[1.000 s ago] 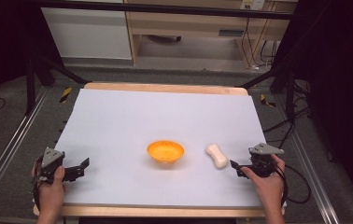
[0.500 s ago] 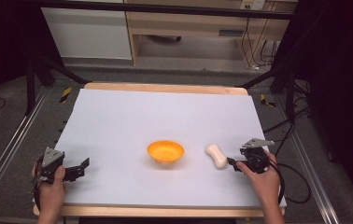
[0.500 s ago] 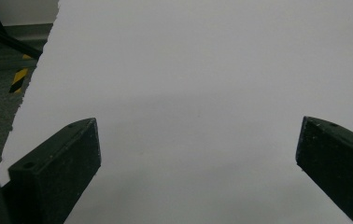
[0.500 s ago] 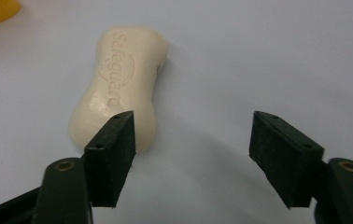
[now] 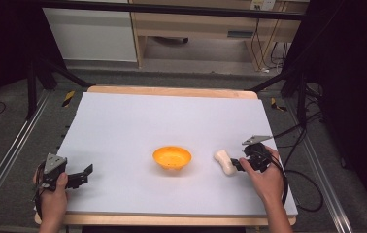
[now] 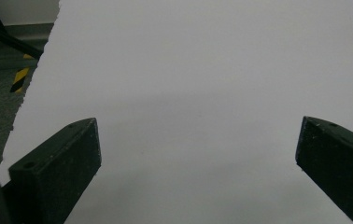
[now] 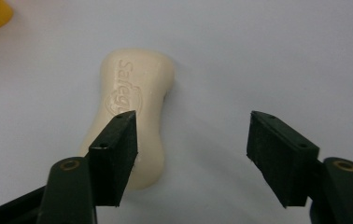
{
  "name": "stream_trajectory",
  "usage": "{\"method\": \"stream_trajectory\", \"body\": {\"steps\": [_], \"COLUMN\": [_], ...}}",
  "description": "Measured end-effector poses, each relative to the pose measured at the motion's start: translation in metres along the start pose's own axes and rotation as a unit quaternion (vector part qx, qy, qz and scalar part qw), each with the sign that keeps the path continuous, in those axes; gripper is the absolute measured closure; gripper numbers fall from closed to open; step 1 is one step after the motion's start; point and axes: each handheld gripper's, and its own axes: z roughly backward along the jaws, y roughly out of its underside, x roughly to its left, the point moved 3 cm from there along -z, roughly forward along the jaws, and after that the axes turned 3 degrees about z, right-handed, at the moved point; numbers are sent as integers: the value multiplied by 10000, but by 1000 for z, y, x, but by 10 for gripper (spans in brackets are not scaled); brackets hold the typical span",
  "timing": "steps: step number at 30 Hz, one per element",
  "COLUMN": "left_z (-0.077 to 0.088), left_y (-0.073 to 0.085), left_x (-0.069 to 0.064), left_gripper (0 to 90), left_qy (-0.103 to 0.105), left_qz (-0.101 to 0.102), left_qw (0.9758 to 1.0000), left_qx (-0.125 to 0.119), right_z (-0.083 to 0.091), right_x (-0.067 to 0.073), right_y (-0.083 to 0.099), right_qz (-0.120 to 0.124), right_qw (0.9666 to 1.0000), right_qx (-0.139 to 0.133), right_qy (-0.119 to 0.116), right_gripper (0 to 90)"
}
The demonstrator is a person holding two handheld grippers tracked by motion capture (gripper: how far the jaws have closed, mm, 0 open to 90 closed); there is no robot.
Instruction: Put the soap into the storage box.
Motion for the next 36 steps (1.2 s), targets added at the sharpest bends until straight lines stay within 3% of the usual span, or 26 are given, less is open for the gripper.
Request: {"method": "stream_trajectory", "body": {"steps": [8, 12, 32, 36], "left_z": [0, 0, 0, 0], "left_y": [0, 0, 0, 0], "left_x": [0, 0, 0, 0], "left_gripper": [0, 0, 0, 0], "left_qy": [-11, -10, 4, 3], "left_qz": [-8, 0, 9, -3], "left_qw": [10000, 10000, 10000, 10000], "left_qx": [5, 5, 1, 14], "right_z": [-4, -8, -28, -34], "right_x": [6, 10, 22, 25], "right_y": [-10, -18, -28, -27], "right_qz": [44, -155, -432, -355], "right_qw": [9991, 9971, 9921, 9912], "right_qx": [265, 479, 1001, 1141], "right_qy": [-330, -576, -615, -574], "right_gripper": [365, 380, 371, 416]}}
